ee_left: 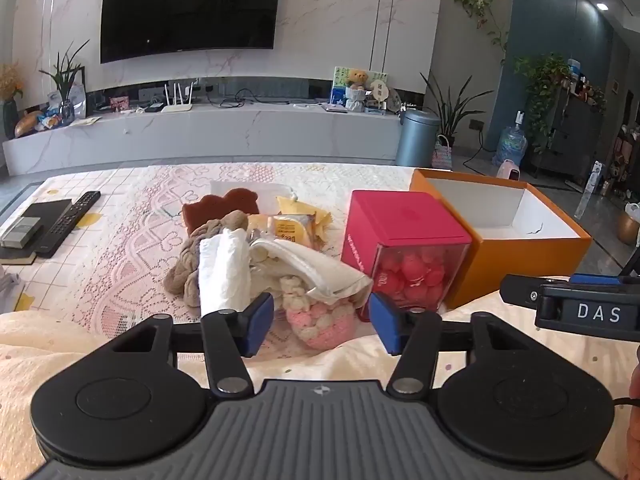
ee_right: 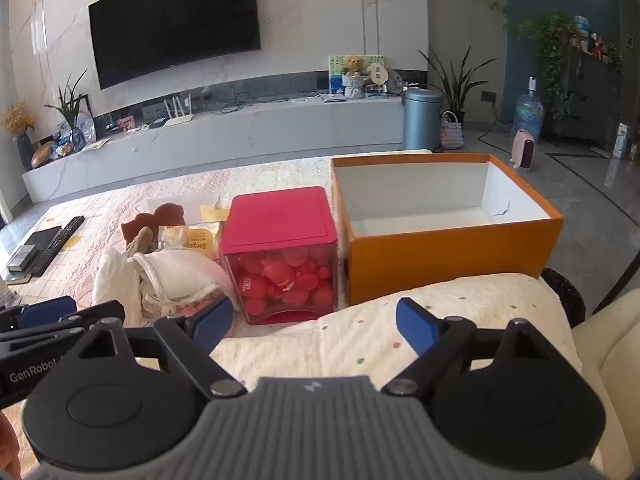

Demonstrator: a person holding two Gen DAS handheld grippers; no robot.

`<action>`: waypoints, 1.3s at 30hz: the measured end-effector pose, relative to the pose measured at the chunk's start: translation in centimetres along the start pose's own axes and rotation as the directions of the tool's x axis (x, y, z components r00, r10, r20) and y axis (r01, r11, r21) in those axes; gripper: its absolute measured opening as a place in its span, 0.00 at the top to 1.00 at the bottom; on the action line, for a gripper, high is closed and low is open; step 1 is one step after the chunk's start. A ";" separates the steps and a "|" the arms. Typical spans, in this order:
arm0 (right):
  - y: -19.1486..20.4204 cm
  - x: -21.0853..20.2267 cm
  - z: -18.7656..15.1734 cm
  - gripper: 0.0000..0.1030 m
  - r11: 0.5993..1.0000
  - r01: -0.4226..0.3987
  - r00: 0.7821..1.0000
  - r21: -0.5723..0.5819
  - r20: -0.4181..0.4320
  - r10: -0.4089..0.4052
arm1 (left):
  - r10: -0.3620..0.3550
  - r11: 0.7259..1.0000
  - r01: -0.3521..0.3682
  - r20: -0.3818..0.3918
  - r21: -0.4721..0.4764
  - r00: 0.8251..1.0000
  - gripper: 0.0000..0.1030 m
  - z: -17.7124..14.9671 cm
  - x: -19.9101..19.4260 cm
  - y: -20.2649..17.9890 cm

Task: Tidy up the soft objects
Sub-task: 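Grasp the white tissue with the left tool while the right tool grasps the white towel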

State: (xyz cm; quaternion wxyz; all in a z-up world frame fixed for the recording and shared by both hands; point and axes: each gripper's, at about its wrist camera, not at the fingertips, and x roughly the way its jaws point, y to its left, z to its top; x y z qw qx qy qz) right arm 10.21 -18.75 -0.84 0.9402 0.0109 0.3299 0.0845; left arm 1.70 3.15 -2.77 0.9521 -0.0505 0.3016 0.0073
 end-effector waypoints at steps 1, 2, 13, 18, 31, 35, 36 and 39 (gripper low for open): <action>0.3 0.2 0.1 0.22 1.000 -0.007 1.000 -0.008 -0.005 0.007 | 0.001 1.000 -0.001 -0.009 -0.004 1.000 0.43 0.0 0.2 0.4; 0.5 0.4 0.2 0.26 1.000 -0.015 1.000 -0.015 -0.010 0.015 | -0.001 1.000 0.001 -0.025 -0.005 1.000 0.45 -0.1 0.4 0.7; 4.6 5.0 0.4 0.53 0.981 -0.159 0.985 -0.116 -0.088 0.149 | 0.024 0.996 -0.030 -0.081 -0.078 0.996 0.59 -0.3 2.6 5.2; 6.4 7.3 0.6 0.52 0.965 -0.226 0.962 -0.131 -0.186 0.200 | 0.035 0.998 -0.042 -0.115 -0.055 0.993 0.31 0.3 4.5 6.5; 10.7 11.2 3.7 0.48 0.920 -0.319 0.941 -0.227 -0.192 0.279 | 0.039 0.997 -0.055 -0.247 -0.059 0.968 0.38 0.9 10.6 8.7; 12.3 12.9 4.0 0.44 0.908 -0.327 0.937 -0.262 -0.212 0.276 | 0.041 0.995 -0.061 -0.249 -0.074 0.968 0.66 0.8 11.0 9.3; 12.6 13.4 4.0 0.44 0.906 -0.330 0.936 -0.265 -0.219 0.276 | 0.044 0.995 -0.064 -0.248 -0.072 0.968 0.73 0.9 11.1 9.3; 13.5 15.0 3.9 0.44 0.903 -0.329 0.933 -0.277 -0.242 0.266 | 0.047 0.995 -0.067 -0.240 -0.076 0.970 0.84 0.7 11.1 9.4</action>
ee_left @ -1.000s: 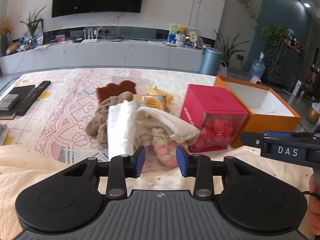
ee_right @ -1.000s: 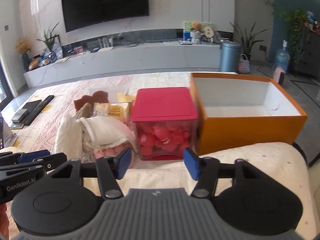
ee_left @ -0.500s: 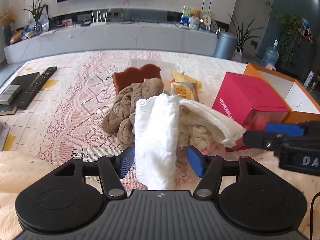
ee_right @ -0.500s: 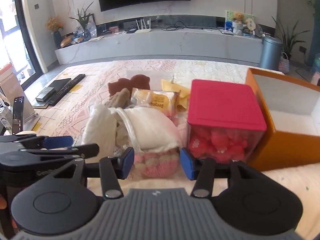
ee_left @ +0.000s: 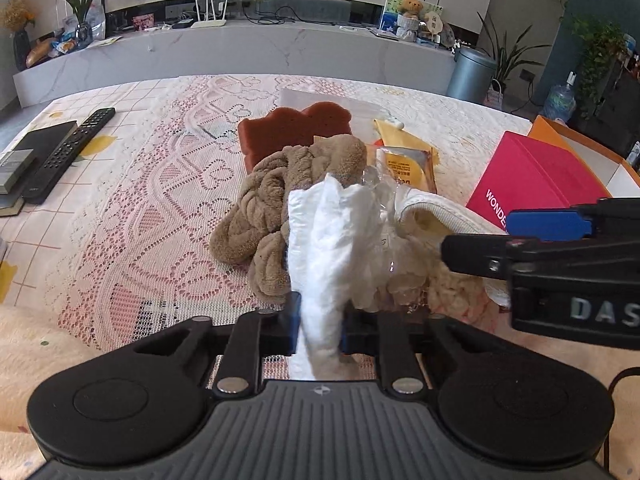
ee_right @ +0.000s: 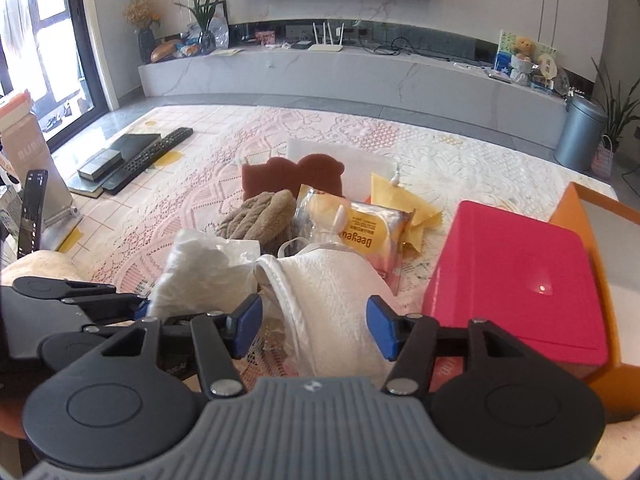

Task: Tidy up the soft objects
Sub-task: 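Grasp the white tissue with the left tool while the right tool grasps the white towel, then carry tissue and towel over the orange box and lower them inside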

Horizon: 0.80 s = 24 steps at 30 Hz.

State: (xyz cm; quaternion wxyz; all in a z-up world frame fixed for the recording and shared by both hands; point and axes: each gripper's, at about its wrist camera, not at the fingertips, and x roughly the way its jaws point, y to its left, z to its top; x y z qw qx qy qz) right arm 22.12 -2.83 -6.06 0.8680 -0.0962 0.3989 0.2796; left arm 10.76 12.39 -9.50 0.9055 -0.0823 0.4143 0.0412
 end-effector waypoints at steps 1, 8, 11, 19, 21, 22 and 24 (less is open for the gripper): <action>0.0 0.4 0.1 0.44 1.000 0.000 1.000 0.002 -0.005 0.000 | -0.001 1.000 0.001 0.004 -0.001 1.000 0.85 0.0 0.1 0.0; -0.1 2.5 0.5 0.47 1.000 0.003 0.999 0.017 -0.039 -0.002 | -0.006 1.000 0.006 0.031 -0.003 1.000 0.87 -0.2 -0.2 0.1; -0.3 2.7 0.5 0.59 1.000 -0.004 0.999 0.022 -0.041 0.005 | -0.010 1.000 0.010 0.041 -0.005 0.999 0.88 -0.3 -0.5 0.0; -0.5 0.9 0.7 0.89 0.999 -0.011 1.000 0.032 0.010 0.011 | -0.003 1.000 0.002 0.085 0.008 0.996 0.89 -0.2 -2.0 -0.5; -0.6 -0.1 0.9 0.90 1.000 -0.004 0.999 0.030 0.043 0.003 | -0.002 1.000 0.001 0.101 0.007 0.995 0.89 0.0 -2.6 -0.6; -0.7 -0.6 1.0 0.90 1.000 0.000 0.998 0.030 0.058 -0.001 | -0.001 1.000 0.000 0.108 0.007 0.994 0.89 0.0 -3.0 -0.7; -0.9 -1.7 1.2 0.90 0.999 0.005 0.996 0.034 0.084 -0.008 | 0.001 1.000 -0.002 0.121 0.010 0.993 0.90 0.3 -3.7 -0.9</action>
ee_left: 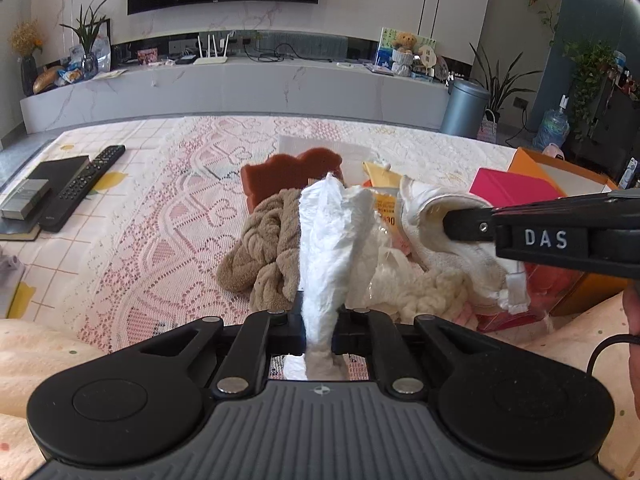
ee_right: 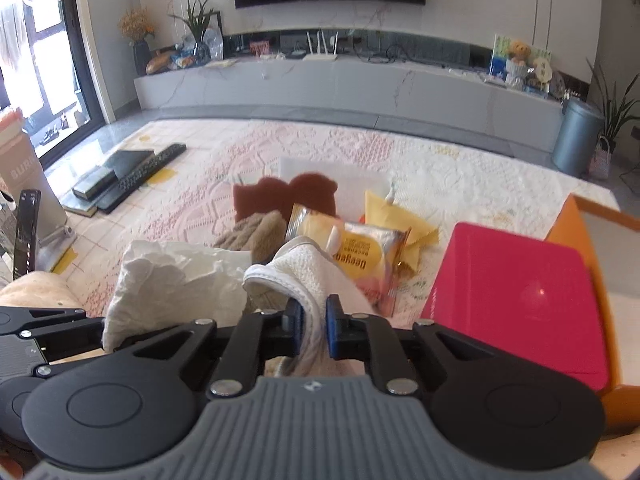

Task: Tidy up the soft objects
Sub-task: 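Carry tissue and towel over the orange box and lower them inside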

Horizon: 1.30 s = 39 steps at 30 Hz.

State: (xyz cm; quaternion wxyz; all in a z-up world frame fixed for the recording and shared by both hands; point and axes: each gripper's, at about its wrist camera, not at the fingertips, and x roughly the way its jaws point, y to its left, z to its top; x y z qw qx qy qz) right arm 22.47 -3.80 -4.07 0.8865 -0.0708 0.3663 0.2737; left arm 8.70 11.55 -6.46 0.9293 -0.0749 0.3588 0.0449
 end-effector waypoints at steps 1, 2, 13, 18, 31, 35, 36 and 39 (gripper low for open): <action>-0.1 -0.5 0.1 0.91 1.000 0.005 1.000 0.001 0.013 -0.005 | 0.001 1.000 -0.001 0.007 0.001 1.000 0.90 0.2 -0.4 -0.1; -0.1 -1.1 0.2 0.91 1.000 0.008 1.000 -0.001 0.025 -0.008 | 0.002 1.000 -0.002 0.014 0.000 1.000 0.90 0.3 -0.7 -0.3; -2.1 -7.9 0.7 0.91 0.999 -0.024 0.988 0.049 0.151 0.016 | -0.035 0.999 0.035 0.079 0.009 0.996 0.90 1.9 -4.1 -1.8; -4.2 -10.4 0.7 0.91 0.995 -0.028 0.983 0.095 0.184 0.010 | -0.068 0.998 0.067 0.098 0.019 0.993 0.90 2.5 -4.9 -2.8; -10.1 -15.2 1.1 0.91 0.987 0.086 0.959 0.139 0.257 -0.120 | -0.246 0.967 0.236 0.106 0.101 0.963 0.90 6.0 -4.6 -9.6; -12.1 -15.4 1.3 0.91 0.977 0.148 0.950 0.154 0.252 -0.184 | -0.314 0.945 0.305 0.072 0.120 0.947 0.90 8.1 -3.0 -12.5; -12.9 -15.4 1.3 0.91 0.974 0.162 0.949 0.159 0.246 -0.197 | -0.330 0.939 0.320 0.065 0.123 0.942 0.90 8.6 -2.5 -13.2; -14.7 -15.1 1.6 0.91 0.962 0.210 0.943 0.172 0.225 -0.246 | -0.379 0.921 0.375 0.029 0.105 0.925 0.90 10.0 -0.9 -15.1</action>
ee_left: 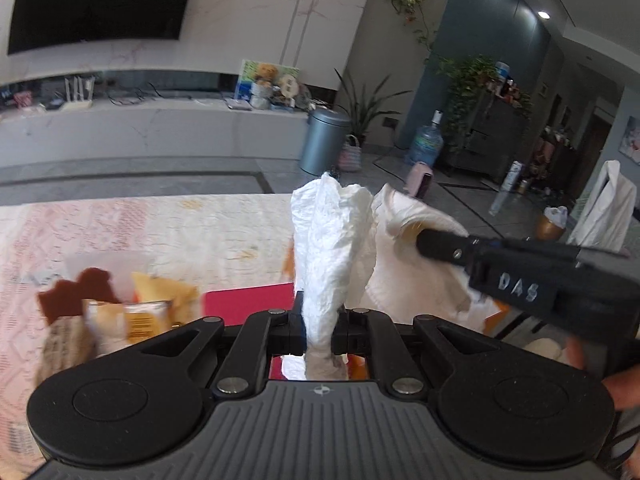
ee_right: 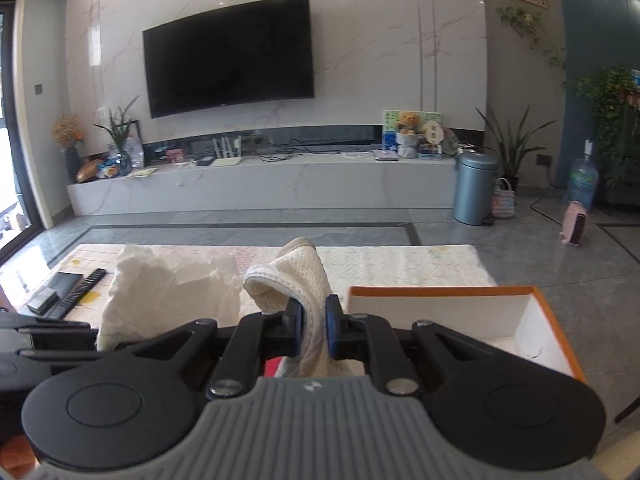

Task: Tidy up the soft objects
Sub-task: 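Carry tissue and towel over the orange box and lower them inside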

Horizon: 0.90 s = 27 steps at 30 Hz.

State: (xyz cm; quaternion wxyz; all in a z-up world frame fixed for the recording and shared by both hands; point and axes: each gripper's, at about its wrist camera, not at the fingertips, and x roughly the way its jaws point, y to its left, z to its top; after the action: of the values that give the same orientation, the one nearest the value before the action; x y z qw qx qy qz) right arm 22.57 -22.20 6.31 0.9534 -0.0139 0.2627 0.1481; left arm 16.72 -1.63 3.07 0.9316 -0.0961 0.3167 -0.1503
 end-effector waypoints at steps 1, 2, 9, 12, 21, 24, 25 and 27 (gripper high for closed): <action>-0.6 0.3 0.1 0.91 1.000 0.016 1.000 -0.002 -0.004 -0.016 | -0.019 1.000 0.018 -0.009 -0.003 1.000 0.90 0.5 0.8 -0.3; -1.3 0.6 0.1 0.91 0.999 0.033 0.999 -0.001 -0.009 -0.033 | -0.039 0.999 0.039 -0.022 -0.011 0.999 0.90 1.0 1.7 -0.5; -5.4 3.7 0.1 0.91 0.995 0.085 0.994 0.050 -0.074 -0.081 | -0.136 0.990 0.130 -0.133 -0.053 0.982 0.90 3.3 7.7 -2.2; -6.6 5.4 -0.6 0.91 0.993 0.091 0.990 0.071 -0.114 -0.082 | -0.119 0.993 0.118 -0.213 -0.018 0.970 0.90 3.4 10.5 -2.8; -9.4 11.2 -3.6 0.90 0.986 0.072 0.956 0.151 -0.293 -0.025 | -0.053 0.998 0.067 -0.428 0.018 0.902 0.90 2.4 16.0 -3.5; -10.1 12.9 -4.2 0.90 0.980 0.064 0.936 0.186 -0.352 0.006 | -0.040 0.998 0.060 -0.462 0.030 0.886 0.90 2.0 16.7 -3.9; -10.4 13.3 -4.4 0.90 0.979 0.059 0.931 0.196 -0.365 0.017 | -0.033 0.998 0.057 -0.467 0.037 0.884 0.90 1.8 16.9 -3.9; -10.8 14.0 -4.7 0.90 0.975 0.050 0.919 0.214 -0.392 0.039 | -0.018 0.998 0.047 -0.477 0.048 0.878 0.90 1.7 17.3 -3.8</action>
State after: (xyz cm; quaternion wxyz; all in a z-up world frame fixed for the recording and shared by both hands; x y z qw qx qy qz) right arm 34.78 -29.14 -5.36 0.8772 0.0615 0.4635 0.1093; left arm 29.93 -10.97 -4.25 0.8248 -0.0342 0.5299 -0.1942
